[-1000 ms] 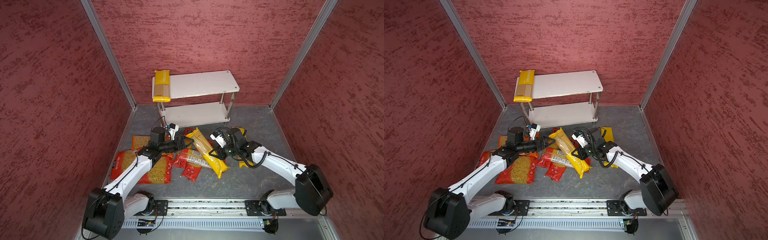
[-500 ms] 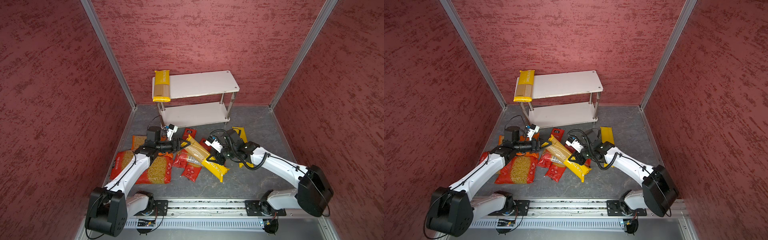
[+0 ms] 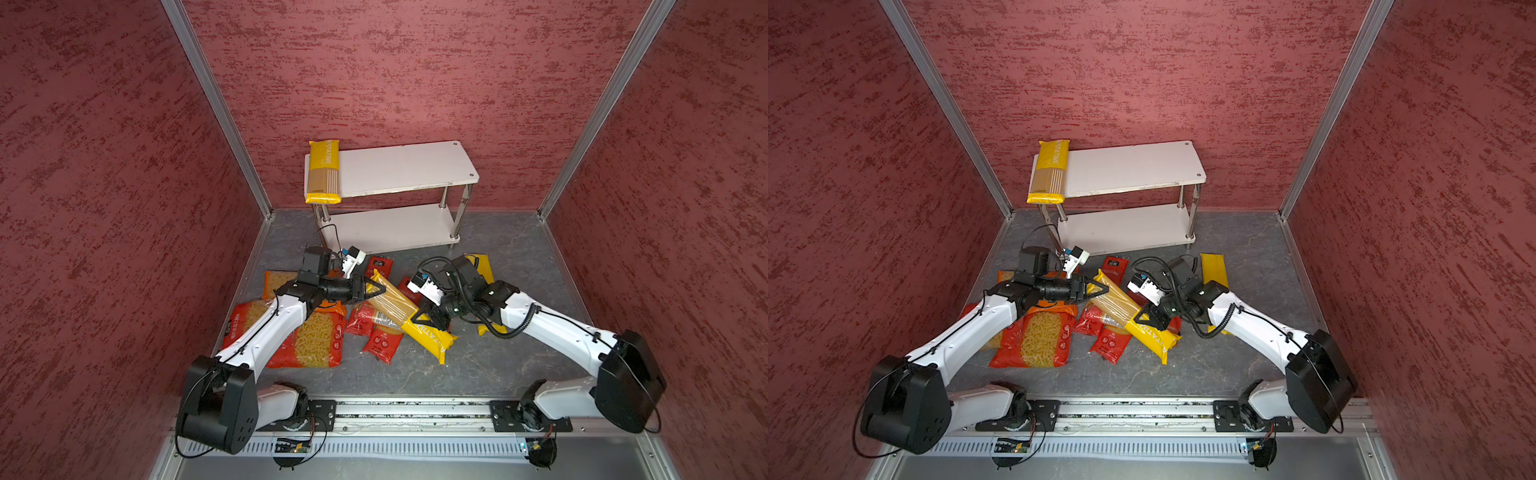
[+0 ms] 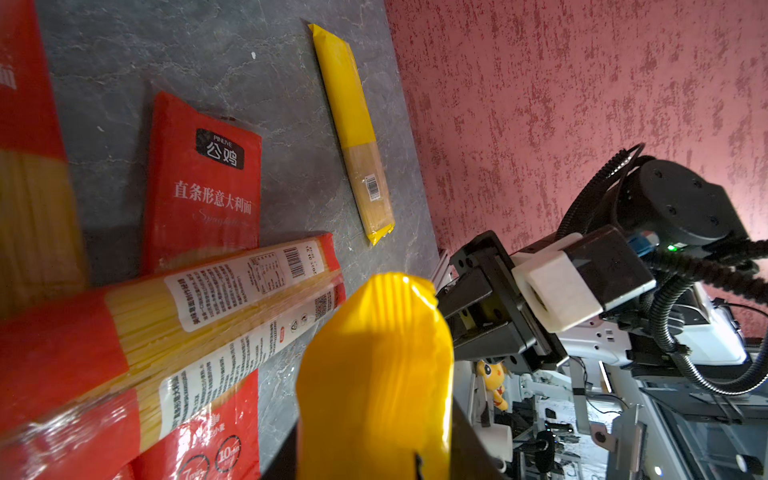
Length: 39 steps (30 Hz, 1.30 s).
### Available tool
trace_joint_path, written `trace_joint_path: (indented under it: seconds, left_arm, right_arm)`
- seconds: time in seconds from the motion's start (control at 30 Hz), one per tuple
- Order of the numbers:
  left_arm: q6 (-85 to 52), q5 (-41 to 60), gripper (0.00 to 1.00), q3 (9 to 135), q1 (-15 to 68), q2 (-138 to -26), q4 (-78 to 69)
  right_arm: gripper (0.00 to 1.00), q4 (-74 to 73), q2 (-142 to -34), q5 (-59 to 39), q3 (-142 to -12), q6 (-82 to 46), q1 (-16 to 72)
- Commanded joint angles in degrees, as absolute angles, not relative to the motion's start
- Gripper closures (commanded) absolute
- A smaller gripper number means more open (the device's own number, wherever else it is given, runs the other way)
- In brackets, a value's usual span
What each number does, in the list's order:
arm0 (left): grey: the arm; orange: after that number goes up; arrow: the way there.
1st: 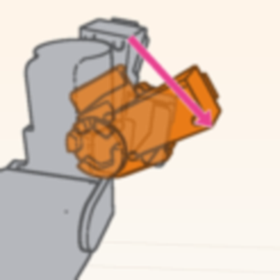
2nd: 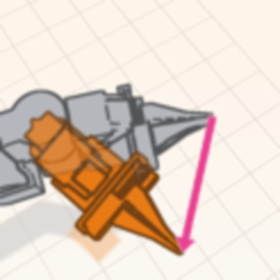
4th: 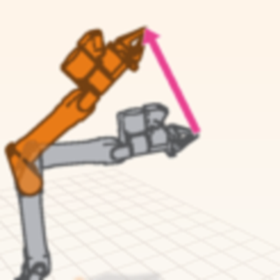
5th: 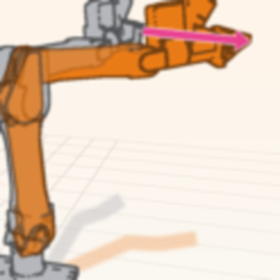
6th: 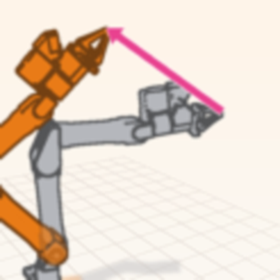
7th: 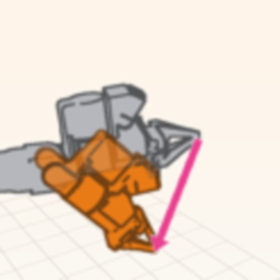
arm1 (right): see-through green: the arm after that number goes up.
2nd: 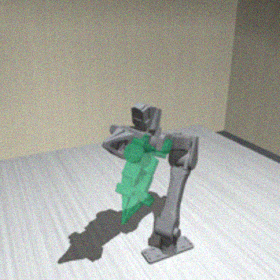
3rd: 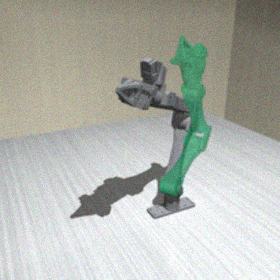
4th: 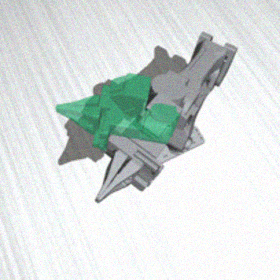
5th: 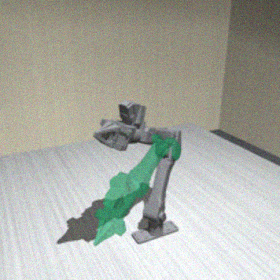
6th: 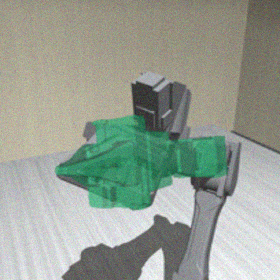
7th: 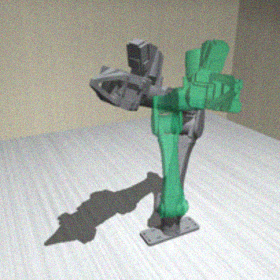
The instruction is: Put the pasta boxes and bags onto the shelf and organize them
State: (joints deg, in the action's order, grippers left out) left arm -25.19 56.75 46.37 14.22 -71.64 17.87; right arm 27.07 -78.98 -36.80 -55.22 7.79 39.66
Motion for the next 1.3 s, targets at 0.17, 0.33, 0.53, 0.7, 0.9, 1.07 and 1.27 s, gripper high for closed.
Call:
trace_joint_path:
  seconds: [0.17,0.33,0.53,0.7,0.9,1.07,1.27]
  left_arm:
    - [-25.7,58.0,0.91,47.4,15.1,-71.1,16.2]
    - [-30.1,58.5,1.0,47.0,13.9,-69.1,12.7]
    - [-40.9,53.6,1.0,43.8,13.8,-65.3,2.1]
    - [-50.9,37.8,1.0,36.8,18.5,-59.4,-14.4]
    - [-49.6,6.1,1.0,30.9,32.8,-55.0,-25.8]
    - [-45.7,-19.1,1.0,27.1,46.7,-56.3,-43.9]
    - [-40.4,-34.7,1.0,27.0,53.6,-59.4,-56.5]
  right_arm:
    - [0.8,20.6,-77.9,-37.5,-56.6,9.2,40.8]
    - [0.58,18.2,-75.1,-35.2,-53.9,7.4,40.8]
    - [0.43,11.7,-69.6,-22.5,-50.3,-2.0,40.4]
    - [0.43,12.3,-69.3,-8.6,-54.3,-21.9,39.9]
    - [0.46,0.2,-61.0,0.4,-47.0,-46.7,40.0]
    - [0.43,-11.1,-59.3,-1.0,-40.8,-61.0,41.6]
    - [0.37,-25.7,-59.3,2.6,-32.3,-70.5,43.5]
